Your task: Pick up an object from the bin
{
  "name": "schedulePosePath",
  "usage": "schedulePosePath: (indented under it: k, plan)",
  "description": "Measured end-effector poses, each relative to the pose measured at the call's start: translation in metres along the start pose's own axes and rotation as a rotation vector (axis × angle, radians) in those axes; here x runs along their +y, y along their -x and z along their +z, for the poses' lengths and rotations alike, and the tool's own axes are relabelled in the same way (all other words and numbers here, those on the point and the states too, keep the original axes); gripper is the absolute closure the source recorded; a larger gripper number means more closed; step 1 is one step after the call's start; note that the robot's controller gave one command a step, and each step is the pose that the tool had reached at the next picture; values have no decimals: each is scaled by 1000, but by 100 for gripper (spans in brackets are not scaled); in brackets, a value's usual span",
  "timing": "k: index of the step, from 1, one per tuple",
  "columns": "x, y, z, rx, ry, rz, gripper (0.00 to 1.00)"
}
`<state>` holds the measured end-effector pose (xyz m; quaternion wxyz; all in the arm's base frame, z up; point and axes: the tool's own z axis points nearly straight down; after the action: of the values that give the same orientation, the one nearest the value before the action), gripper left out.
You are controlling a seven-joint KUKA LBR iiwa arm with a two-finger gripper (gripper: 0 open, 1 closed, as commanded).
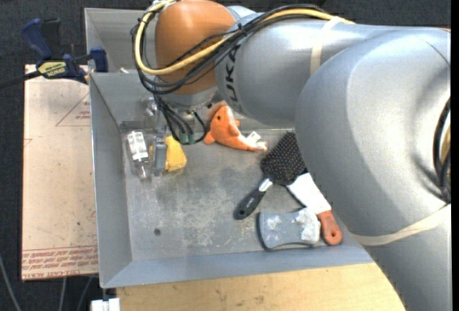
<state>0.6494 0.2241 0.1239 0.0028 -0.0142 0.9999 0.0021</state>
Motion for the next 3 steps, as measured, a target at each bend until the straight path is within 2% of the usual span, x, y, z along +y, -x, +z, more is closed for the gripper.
schedulePosePath:
  k: [1,2,3]
  plan:
    - [-27,-12,31,12,-3,16,0]
    - [-46,-14,24,4,-2,20,0]
    - [-49,-15,25,4,-2,21,0]
